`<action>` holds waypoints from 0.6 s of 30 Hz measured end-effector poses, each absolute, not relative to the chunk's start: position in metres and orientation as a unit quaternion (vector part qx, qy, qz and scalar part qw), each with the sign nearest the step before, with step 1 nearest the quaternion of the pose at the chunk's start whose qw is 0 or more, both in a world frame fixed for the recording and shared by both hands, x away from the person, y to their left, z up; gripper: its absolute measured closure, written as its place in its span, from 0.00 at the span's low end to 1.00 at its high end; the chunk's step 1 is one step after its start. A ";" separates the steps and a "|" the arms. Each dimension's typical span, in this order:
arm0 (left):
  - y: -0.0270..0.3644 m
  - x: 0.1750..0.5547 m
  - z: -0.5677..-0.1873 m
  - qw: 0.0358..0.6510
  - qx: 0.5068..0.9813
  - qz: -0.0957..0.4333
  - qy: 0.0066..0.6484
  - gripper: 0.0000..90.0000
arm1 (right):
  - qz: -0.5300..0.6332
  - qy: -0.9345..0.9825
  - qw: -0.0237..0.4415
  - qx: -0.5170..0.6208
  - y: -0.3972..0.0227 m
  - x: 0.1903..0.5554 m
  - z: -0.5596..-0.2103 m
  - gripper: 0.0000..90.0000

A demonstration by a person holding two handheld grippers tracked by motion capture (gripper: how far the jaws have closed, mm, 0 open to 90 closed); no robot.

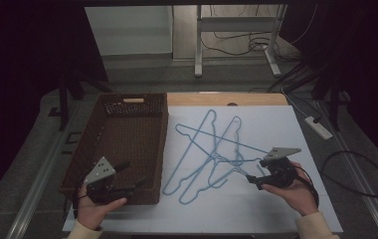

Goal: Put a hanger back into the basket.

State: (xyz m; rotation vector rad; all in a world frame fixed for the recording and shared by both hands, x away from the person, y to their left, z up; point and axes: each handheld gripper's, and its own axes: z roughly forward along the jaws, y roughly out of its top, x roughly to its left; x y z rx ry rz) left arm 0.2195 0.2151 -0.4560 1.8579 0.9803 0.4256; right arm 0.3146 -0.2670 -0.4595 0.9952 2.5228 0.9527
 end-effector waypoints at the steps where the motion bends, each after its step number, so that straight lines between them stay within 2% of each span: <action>1: 0.215 0.220 -0.456 0.479 0.761 0.174 0.402 0.25 | 0.328 0.870 0.133 0.343 -0.267 0.315 -0.460 0.28; 7: 0.215 0.220 -0.455 0.480 0.758 0.178 0.404 0.25 | 0.295 0.886 0.108 0.341 -0.260 0.326 -0.466 0.31; 13: 0.214 0.219 -0.456 0.477 0.762 0.175 0.402 0.25 | 0.260 0.900 0.102 0.335 -0.252 0.336 -0.470 0.33; 18: 0.213 0.220 -0.458 0.474 0.763 0.173 0.403 0.25 | 0.239 0.907 0.088 0.336 -0.247 0.348 -0.476 0.43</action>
